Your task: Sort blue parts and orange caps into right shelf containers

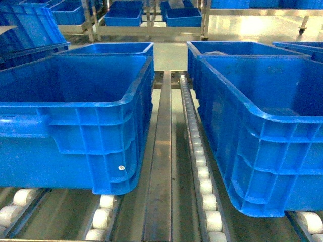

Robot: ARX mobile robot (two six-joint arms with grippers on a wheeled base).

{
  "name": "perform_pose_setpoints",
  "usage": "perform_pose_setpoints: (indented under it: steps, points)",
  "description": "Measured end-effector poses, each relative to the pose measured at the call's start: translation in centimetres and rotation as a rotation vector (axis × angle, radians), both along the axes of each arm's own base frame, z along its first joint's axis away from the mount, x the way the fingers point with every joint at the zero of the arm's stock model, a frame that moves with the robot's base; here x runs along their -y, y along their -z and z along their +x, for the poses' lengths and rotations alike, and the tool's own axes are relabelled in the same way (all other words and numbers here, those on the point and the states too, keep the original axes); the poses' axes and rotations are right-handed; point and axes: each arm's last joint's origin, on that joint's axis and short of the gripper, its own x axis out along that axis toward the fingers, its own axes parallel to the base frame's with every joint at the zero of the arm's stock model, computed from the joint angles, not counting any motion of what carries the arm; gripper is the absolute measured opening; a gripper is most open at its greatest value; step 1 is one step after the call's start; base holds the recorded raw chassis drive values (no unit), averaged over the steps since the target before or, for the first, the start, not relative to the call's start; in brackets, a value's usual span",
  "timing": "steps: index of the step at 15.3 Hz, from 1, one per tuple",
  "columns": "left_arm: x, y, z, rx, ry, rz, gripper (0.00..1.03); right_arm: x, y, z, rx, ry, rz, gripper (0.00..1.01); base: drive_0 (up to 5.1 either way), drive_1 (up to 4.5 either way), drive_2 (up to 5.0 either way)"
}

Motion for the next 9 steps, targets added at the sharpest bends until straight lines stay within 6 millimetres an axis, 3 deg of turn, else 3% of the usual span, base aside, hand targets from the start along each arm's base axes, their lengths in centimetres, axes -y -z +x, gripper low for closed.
perform_pose_setpoints:
  steps: [9]
  points:
    - [0.00,0.00,0.00,0.000,0.000,0.000,0.41,0.00,0.00,0.00,0.000,0.000,0.000,0.43,0.0,0.00,0.0]
